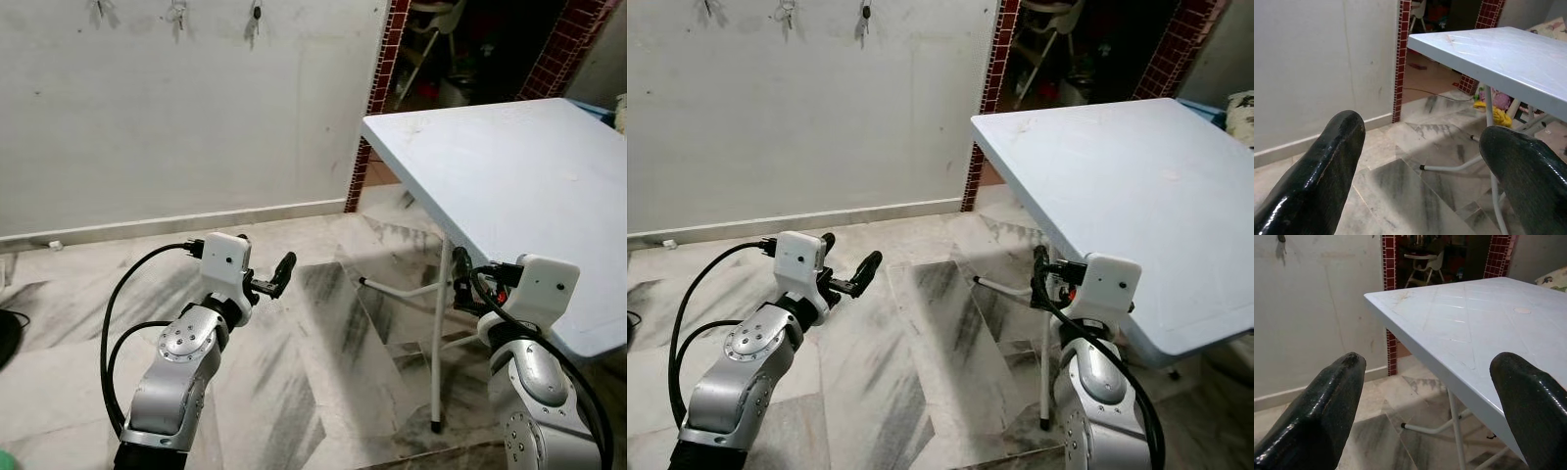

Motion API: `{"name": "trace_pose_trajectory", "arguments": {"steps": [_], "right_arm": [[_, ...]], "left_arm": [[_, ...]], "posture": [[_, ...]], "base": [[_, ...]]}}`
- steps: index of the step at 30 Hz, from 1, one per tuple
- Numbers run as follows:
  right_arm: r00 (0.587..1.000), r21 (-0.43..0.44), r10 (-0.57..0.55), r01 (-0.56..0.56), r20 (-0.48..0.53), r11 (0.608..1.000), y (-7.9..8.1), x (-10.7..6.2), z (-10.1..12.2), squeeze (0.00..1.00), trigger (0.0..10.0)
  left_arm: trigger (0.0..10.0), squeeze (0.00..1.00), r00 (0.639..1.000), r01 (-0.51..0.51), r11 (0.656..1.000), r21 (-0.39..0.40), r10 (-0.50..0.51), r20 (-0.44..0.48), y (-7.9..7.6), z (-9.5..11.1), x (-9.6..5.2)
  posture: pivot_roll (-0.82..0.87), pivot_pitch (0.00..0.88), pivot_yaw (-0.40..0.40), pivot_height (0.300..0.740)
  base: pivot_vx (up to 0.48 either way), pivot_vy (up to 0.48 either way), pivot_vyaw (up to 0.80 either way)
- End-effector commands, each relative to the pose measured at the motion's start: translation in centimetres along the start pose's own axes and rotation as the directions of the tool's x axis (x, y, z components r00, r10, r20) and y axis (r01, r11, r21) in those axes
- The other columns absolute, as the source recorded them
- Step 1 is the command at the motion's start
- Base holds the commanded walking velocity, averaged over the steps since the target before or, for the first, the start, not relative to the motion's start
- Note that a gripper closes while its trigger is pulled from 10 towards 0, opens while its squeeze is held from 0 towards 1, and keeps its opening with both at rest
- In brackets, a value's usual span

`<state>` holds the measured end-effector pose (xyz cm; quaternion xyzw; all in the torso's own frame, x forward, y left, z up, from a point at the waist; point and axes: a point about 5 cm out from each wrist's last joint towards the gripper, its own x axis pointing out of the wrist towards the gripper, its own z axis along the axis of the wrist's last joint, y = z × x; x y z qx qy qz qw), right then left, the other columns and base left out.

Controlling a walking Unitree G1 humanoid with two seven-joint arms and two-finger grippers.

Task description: Hang keys on a hook

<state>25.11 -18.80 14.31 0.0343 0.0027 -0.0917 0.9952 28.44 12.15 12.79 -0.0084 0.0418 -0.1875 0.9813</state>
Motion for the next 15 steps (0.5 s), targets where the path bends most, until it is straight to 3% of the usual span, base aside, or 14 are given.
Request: {"name": "trace_pose_trajectory", "arguments": {"steps": [1, 15], "right_arm": [[1.0, -0.013, -0.009, 0.009, -0.005, 1.0, -0.44, 0.11, 0.11, 0.0, 10.0], [1.0, -0.011, -0.011, 0.011, -0.013, 1.0, -0.32, 0.12, -0.1, 0.0, 10.0]], "left_arm": [[10.0, 0.0, 1.0, 0.016, 1.0, 0.01, -0.016, 0.023, -0.39, 0.61, 0.12], [10.0, 0.0, 0.999, 0.028, 1.0, 0.013, -0.028, 0.02, -0.6, 0.65, 0.32]], "posture": [[0.01, 0.0, -0.073, 0.74], [0.01, 0.0, -0.069, 0.74]], "base": [[0.0, 0.0, -0.78], [0.0, 0.0, -0.78]]}}
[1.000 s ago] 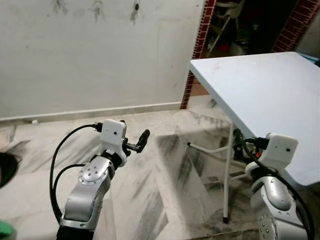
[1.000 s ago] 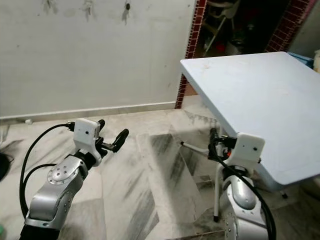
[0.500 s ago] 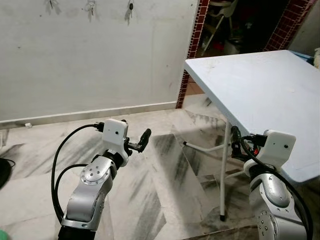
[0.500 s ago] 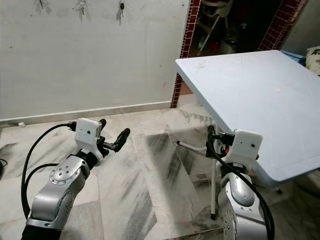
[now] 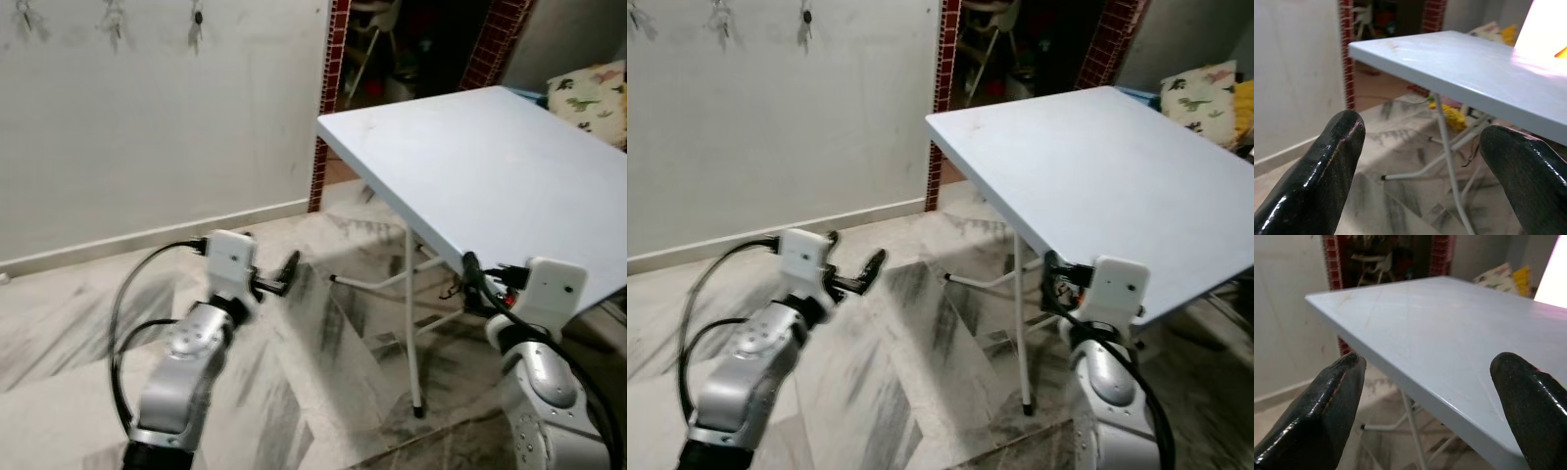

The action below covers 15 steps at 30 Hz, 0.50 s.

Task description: Hang keys on a hook

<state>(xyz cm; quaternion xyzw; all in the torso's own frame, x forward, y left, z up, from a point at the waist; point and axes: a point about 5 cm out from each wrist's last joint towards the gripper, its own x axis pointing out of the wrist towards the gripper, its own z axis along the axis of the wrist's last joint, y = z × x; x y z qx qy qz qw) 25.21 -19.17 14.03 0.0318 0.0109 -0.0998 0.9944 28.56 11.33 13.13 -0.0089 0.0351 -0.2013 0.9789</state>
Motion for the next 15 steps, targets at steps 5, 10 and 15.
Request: {"name": "trace_pose_trajectory", "arguments": {"steps": [5, 10, 15], "right_arm": [[1.0, -0.006, 0.005, -0.005, 0.003, 1.0, 0.02, 0.02, 0.17, 0.0, 10.0], [1.0, -0.008, 0.003, -0.003, 0.004, 1.0, -0.01, 0.08, 0.18, 0.0, 10.0], [1.0, -0.009, 0.003, -0.003, 0.004, 1.0, 0.04, 0.11, 0.16, 0.0, 10.0]], "left_arm": [[10.0, 0.0, 1.0, 0.001, 1.0, 0.009, -0.001, 0.003, 0.08, 0.25, -0.01], [10.0, 0.0, 1.0, -0.002, 1.0, 0.006, 0.002, -0.001, 0.12, 0.23, 0.04], [10.0, 0.0, 1.0, -0.006, 1.0, 0.001, 0.006, -0.005, 0.22, 0.2, 0.06]], "posture": [[0.01, 0.0, -0.069, 0.74], [0.01, 0.0, -0.069, 0.74], [0.01, 0.0, -0.07, 0.74]], "base": [[0.0, 0.0, -0.78], [0.0, 0.0, -0.78], [0.0, 0.0, -0.78]]}}
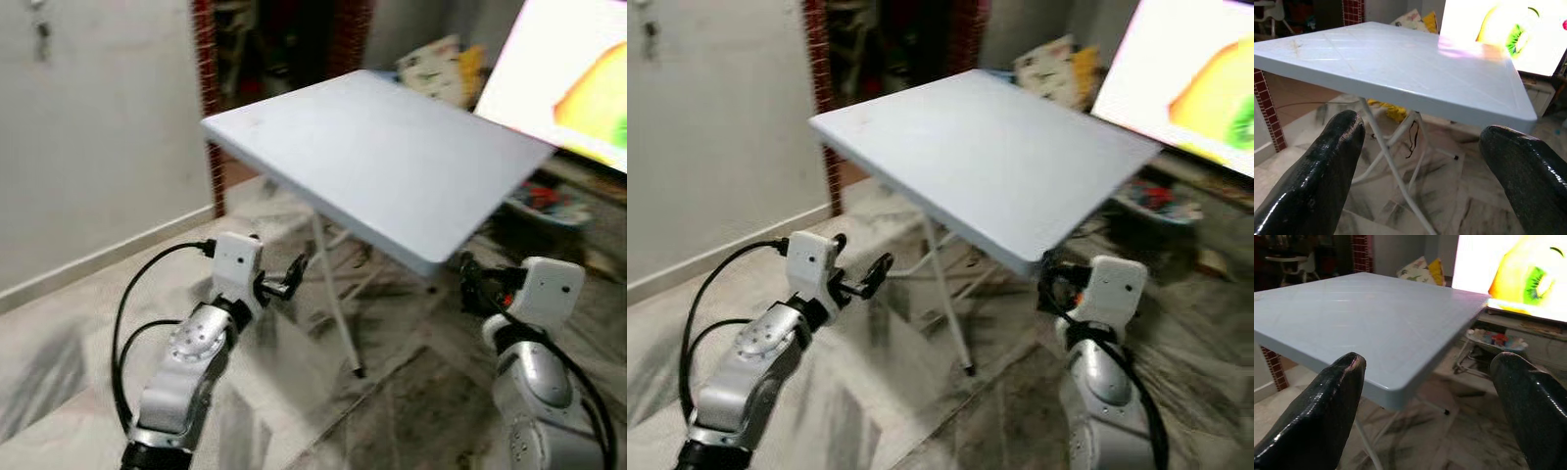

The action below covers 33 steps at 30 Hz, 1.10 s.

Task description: Hang keys on a hook

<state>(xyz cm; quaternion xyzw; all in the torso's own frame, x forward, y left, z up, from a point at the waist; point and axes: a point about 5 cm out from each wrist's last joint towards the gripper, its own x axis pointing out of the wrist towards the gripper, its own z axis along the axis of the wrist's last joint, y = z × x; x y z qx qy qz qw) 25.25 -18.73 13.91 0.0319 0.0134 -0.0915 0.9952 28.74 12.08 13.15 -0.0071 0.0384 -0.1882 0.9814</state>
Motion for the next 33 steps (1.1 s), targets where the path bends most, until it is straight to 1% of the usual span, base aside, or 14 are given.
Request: {"name": "trace_pose_trajectory", "arguments": {"steps": [1, 7, 9, 17, 33], "right_arm": [[1.0, -0.009, -0.014, 0.014, 0.009, 1.0, -0.41, 0.15, 0.31, 0.0, 10.0], [1.0, -0.013, -0.017, 0.018, 0.009, 1.0, -0.52, 0.17, 0.32, 0.0, 10.0], [1.0, -0.015, -0.021, 0.021, 0.01, 1.0, -0.58, 0.19, 0.35, 0.0, 10.0], [1.0, -0.018, -0.026, 0.026, 0.01, 1.0, -0.67, 0.15, 0.38, 0.0, 10.0], [1.0, -0.019, -0.025, 0.026, 0.009, 0.999, -0.59, 0.3, 0.41, 0.0, 10.0]], "left_arm": [[10.0, 0.0, 1.0, 0.02, 1.0, -0.002, -0.02, 0.001, -0.56, 0.16, 0.18], [10.0, 0.0, 1.0, 0.016, 1.0, -0.012, -0.016, -0.005, -0.51, 0.1, 0.26], [10.0, 0.0, 1.0, 0.008, 0.999, -0.033, -0.008, -0.012, -0.35, 0.12, 0.41], [10.0, 0.0, 1.0, -0.009, 0.998, -0.063, 0.008, -0.023, -0.08, 0.06, 0.55], [10.0, 0.0, 0.999, -0.032, 0.997, -0.075, 0.028, -0.045, 0.29, -0.11, 0.72]], "posture": [[0.01, 0.0, -0.07, 0.74], [0.01, 0.0, -0.071, 0.74], [0.0, 0.0, -0.071, 0.74], [0.0, 0.0, -0.07, 0.74], [0.0, 0.0, -0.073, 0.74]], "base": [[0.0, 0.0, -0.79], [0.0, 0.0, -0.79], [0.0, 0.0, -0.79], [0.0, 0.0, -0.79], [0.0, 0.0, -0.8]]}}
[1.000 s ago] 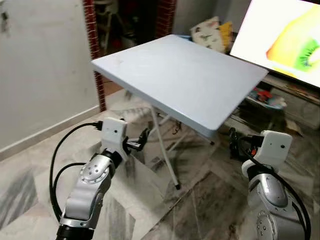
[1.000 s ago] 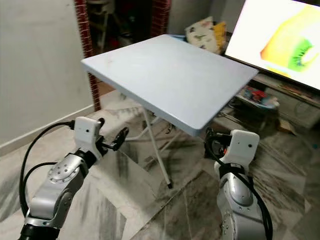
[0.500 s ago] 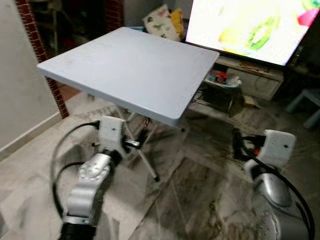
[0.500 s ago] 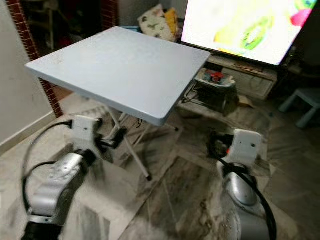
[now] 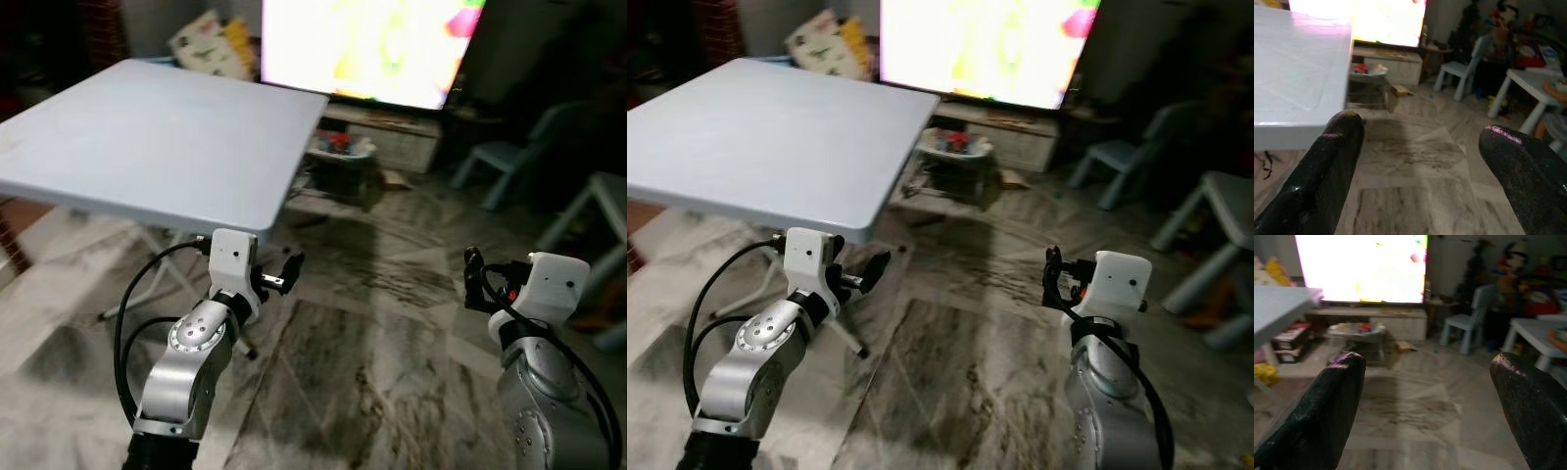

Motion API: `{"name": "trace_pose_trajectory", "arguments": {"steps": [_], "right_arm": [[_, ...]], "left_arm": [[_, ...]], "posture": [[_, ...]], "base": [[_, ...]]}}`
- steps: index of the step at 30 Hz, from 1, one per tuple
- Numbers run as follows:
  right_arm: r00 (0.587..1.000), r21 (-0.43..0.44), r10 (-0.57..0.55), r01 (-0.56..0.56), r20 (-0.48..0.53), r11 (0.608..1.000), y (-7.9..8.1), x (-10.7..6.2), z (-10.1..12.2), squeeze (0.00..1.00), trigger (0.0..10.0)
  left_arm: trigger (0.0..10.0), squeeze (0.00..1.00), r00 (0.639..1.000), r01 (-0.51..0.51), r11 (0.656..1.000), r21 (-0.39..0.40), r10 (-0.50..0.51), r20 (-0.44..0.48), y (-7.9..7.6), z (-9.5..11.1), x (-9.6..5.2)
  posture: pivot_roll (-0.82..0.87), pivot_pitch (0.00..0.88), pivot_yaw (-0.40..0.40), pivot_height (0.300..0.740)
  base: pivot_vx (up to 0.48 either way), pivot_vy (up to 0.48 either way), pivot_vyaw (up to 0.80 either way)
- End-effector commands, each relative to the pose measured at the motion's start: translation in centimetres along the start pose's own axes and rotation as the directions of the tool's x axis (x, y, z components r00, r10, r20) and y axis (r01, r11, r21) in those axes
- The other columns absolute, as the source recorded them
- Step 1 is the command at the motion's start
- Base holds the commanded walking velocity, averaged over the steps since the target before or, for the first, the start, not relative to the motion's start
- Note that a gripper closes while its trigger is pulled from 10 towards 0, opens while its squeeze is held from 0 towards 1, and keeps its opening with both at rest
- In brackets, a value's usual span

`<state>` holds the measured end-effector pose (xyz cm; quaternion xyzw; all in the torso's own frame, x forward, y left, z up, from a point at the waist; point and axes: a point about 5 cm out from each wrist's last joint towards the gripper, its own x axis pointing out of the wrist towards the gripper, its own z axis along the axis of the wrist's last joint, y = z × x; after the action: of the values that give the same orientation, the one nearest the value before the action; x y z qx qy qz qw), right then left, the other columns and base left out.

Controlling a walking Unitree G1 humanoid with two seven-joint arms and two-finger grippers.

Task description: Hang keys on a hook

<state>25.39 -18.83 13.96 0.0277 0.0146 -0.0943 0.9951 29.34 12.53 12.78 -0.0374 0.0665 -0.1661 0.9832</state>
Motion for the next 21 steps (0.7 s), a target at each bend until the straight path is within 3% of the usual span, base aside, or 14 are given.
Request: {"name": "trace_pose_trajectory", "arguments": {"steps": [1, 19, 21], "right_arm": [[1.0, -0.01, -0.02, 0.02, 0.01, 1.0, -0.52, 0.15, 0.35, 0.0, 10.0], [1.0, -0.002, -0.023, 0.023, 0.001, 1.0, -0.38, 0.21, 0.18, 0.0, 10.0], [1.0, -0.031, -0.031, 0.031, -0.002, 0.999, -0.43, 0.19, 0.09, 0.0, 10.0]], "left_arm": [[10.0, 0.0, 1.0, 0.012, 1.0, -0.004, -0.012, -0.001, -0.39, 0.2, 0.28], [10.0, 0.0, 0.998, 0.008, 1.0, -0.013, -0.009, -0.056, 0.16, -0.28, 0.61], [10.0, 0.0, 0.998, 0.002, 1.0, -0.012, -0.003, -0.061, 0.21, -0.3, 0.73]], "posture": [[0.0, 0.0, -0.073, 0.74], [0.0, 0.0, -0.066, 0.74], [0.0, 0.0, -0.064, 0.74]], "base": [[0.0, 0.0, -0.8], [0.0, 0.0, -0.8], [0.0, 0.0, -0.8]]}}
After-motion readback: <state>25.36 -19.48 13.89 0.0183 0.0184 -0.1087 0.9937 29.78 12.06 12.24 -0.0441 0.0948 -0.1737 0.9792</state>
